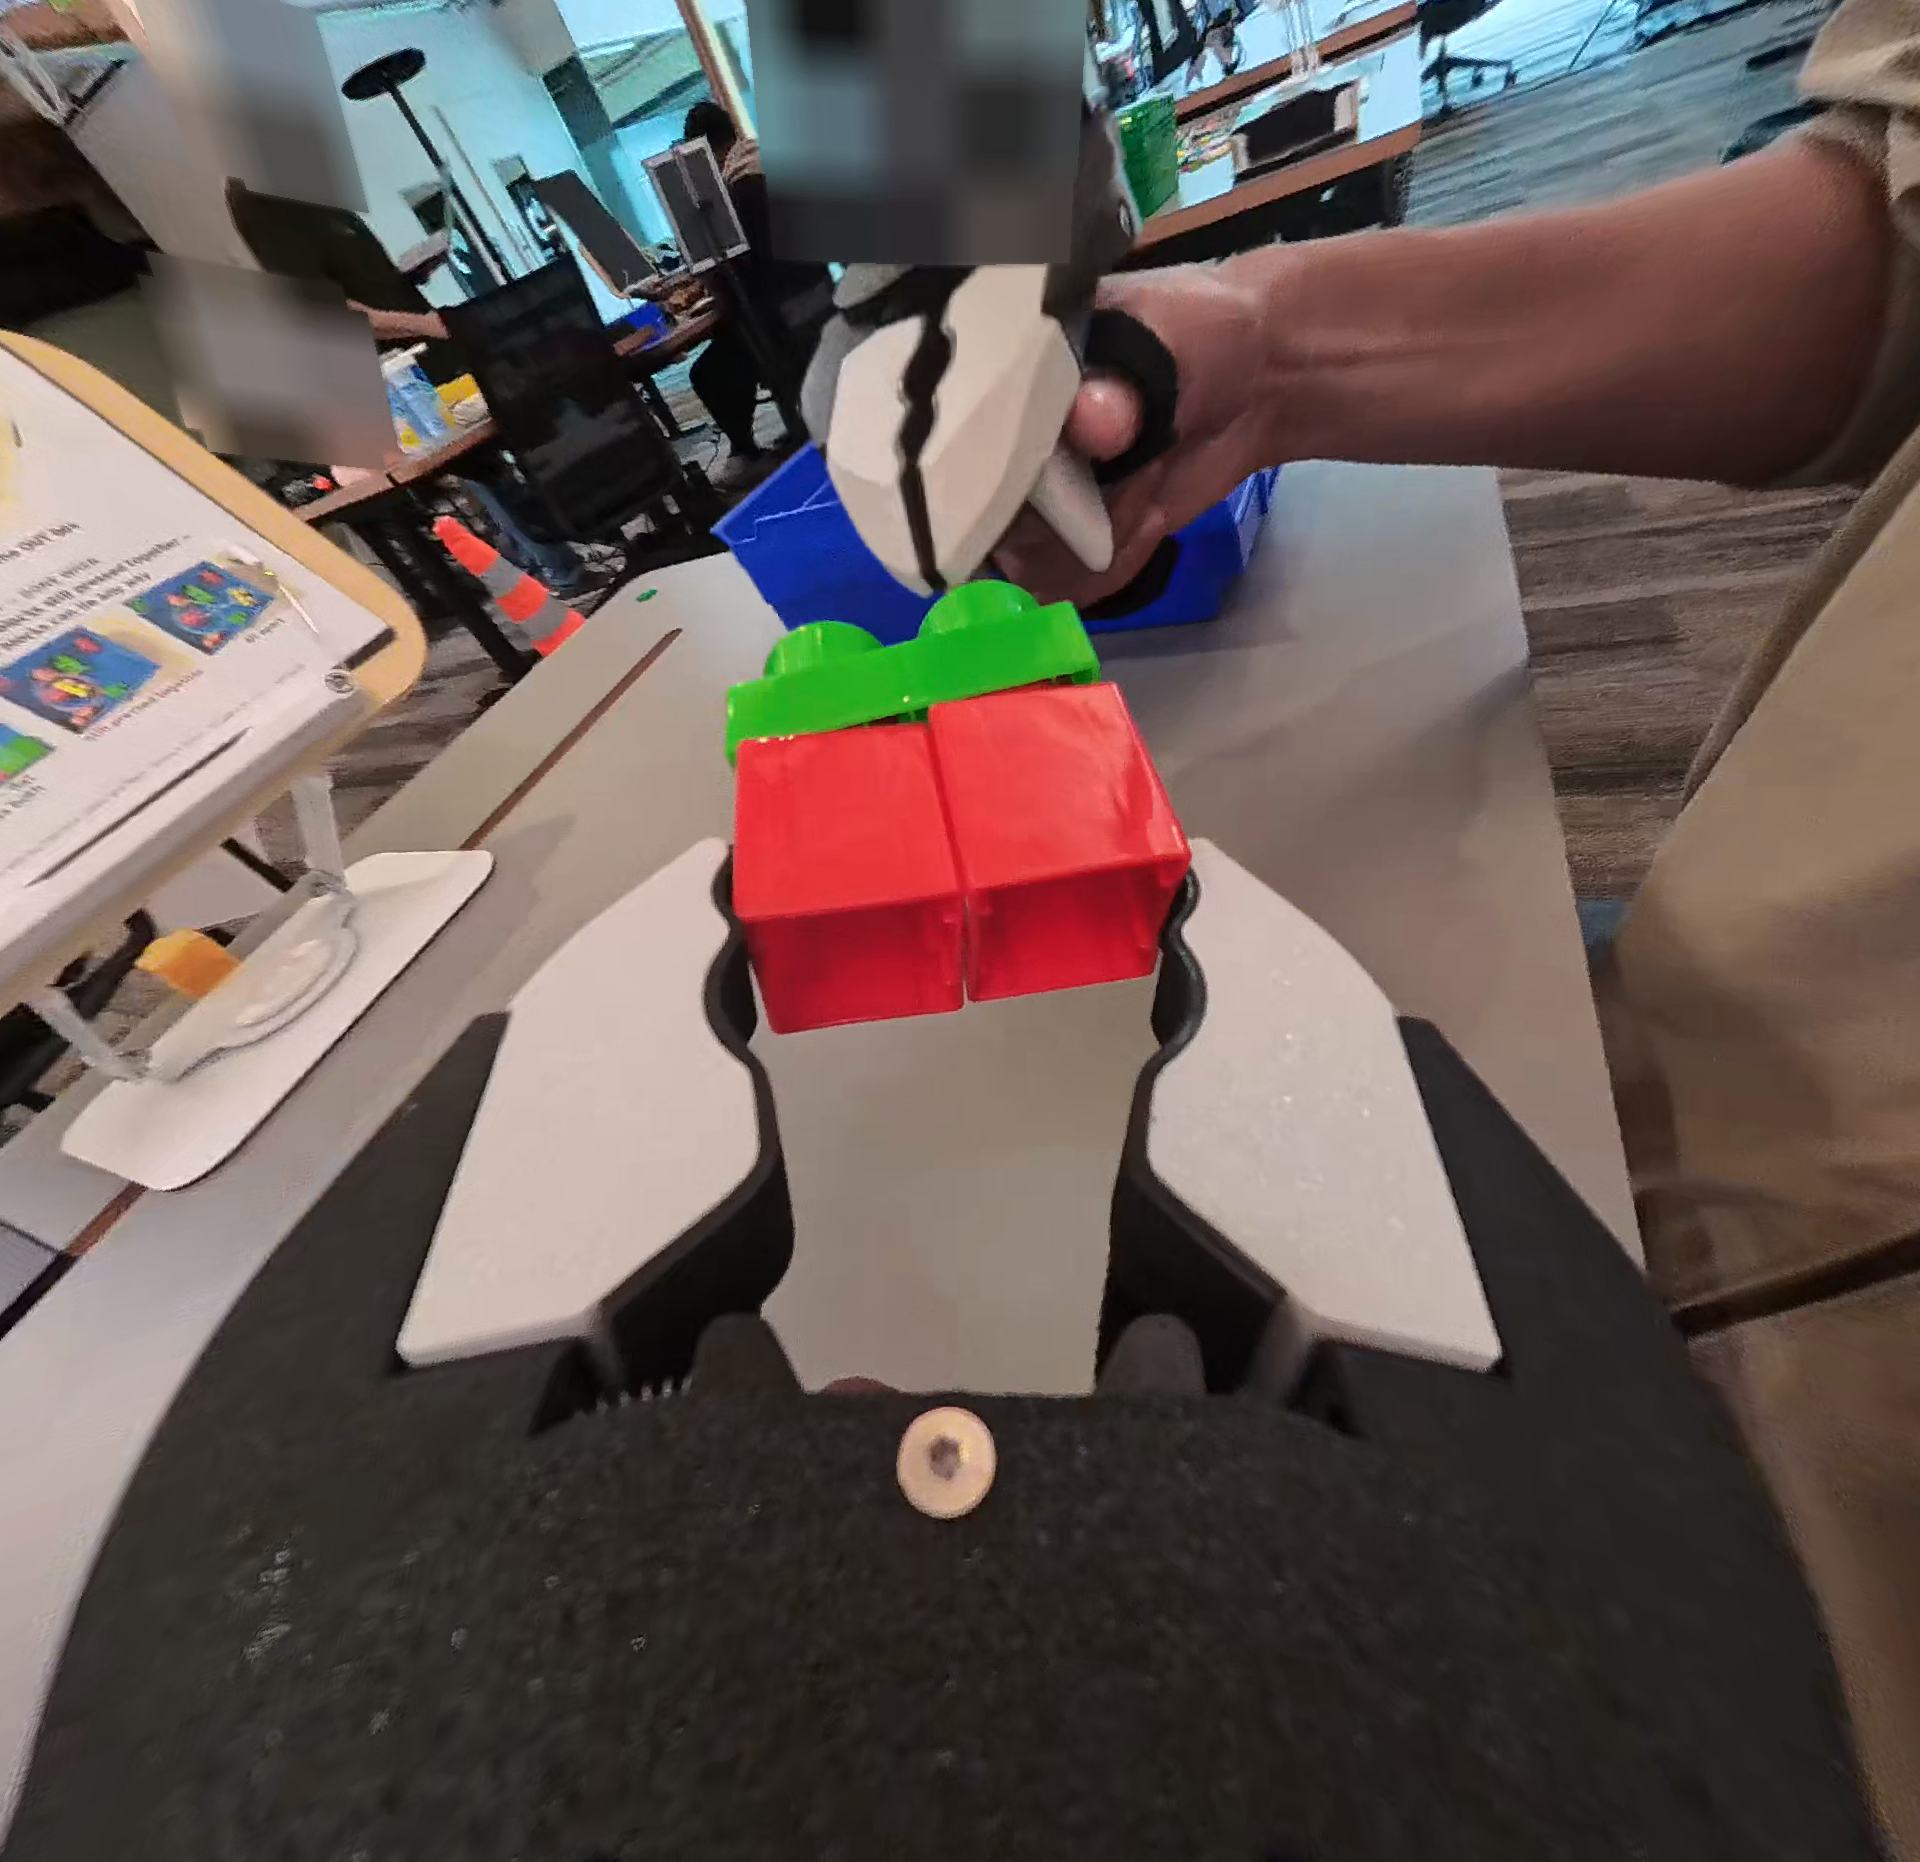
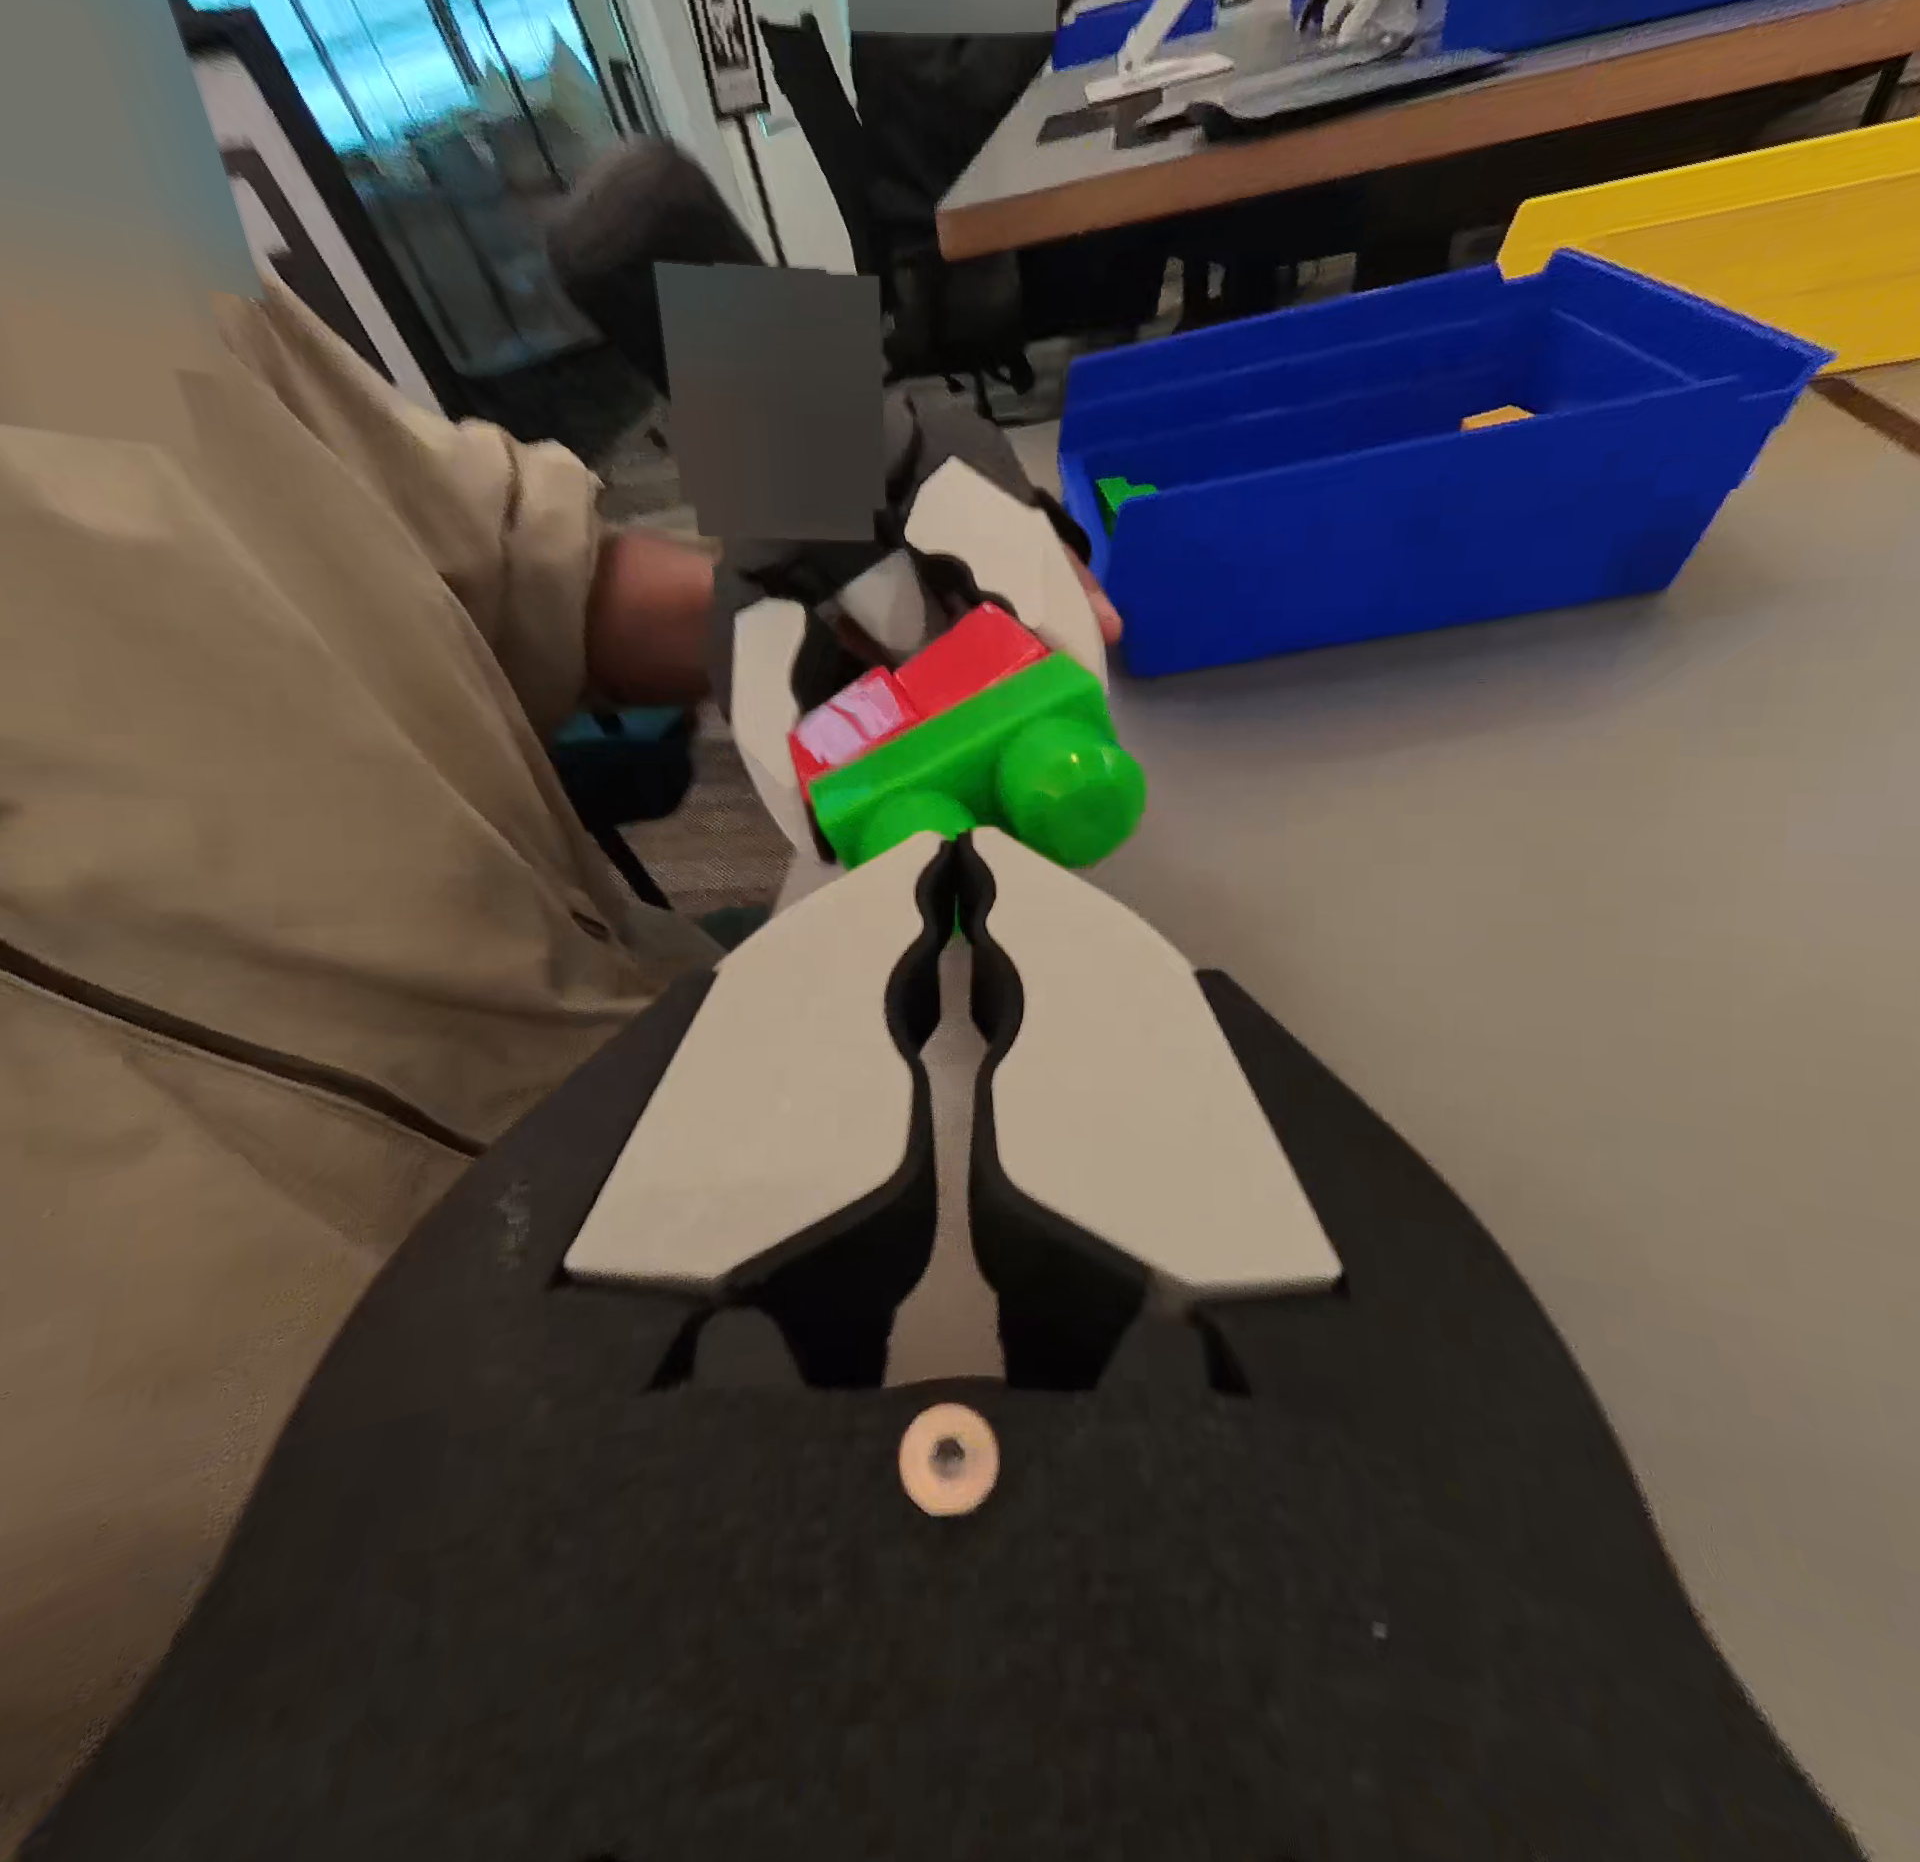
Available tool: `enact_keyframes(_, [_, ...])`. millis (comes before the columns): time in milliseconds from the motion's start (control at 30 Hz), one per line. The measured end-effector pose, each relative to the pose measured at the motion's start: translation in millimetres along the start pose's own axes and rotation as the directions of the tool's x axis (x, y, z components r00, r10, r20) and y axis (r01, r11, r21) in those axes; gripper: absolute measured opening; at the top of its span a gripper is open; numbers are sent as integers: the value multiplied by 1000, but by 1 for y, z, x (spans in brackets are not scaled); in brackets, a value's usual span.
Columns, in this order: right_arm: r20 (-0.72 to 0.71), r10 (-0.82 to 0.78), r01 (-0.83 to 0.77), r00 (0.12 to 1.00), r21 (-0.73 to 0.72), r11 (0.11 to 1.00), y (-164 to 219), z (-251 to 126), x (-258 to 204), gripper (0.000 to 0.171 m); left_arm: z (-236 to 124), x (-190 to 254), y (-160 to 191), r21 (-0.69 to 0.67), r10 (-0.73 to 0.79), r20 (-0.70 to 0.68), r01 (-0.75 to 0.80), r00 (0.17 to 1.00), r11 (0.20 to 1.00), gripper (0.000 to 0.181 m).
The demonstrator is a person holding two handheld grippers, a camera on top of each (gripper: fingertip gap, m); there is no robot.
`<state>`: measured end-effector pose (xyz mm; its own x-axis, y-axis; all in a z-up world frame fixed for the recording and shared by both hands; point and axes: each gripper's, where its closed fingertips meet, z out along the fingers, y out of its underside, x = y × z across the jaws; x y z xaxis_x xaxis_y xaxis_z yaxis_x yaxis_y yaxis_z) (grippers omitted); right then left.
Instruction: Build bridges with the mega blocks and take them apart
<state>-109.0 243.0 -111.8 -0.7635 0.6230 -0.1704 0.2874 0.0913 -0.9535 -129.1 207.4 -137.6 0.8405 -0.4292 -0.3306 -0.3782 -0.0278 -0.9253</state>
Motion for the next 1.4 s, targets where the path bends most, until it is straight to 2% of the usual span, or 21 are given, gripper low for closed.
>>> enact_keyframes(133, [-36,-85,85,996,24,996,3,-6,6,0,-1,-2,-3,13,-39,-62,40,997,999,75])
enact_keyframes(567, [17,-78,78,997,21,997,15,1,4,0,8,6,-3,34,-113,-204,122,972,992,75])
enact_keyframes(933, [30,-62,62,998,10,998,21,2,5,0,10,8,3,37,-147,-237,161,960,986,75])
enact_keyframes(1067, [43,-51,49,998,47,998,17,1,5,0,10,6,0,56,-157,-244,175,957,983,75])
enact_keyframes(1400, [50,-41,42,998,-20,999,29,6,8,0,11,8,0,64,-167,-264,190,950,980,75])
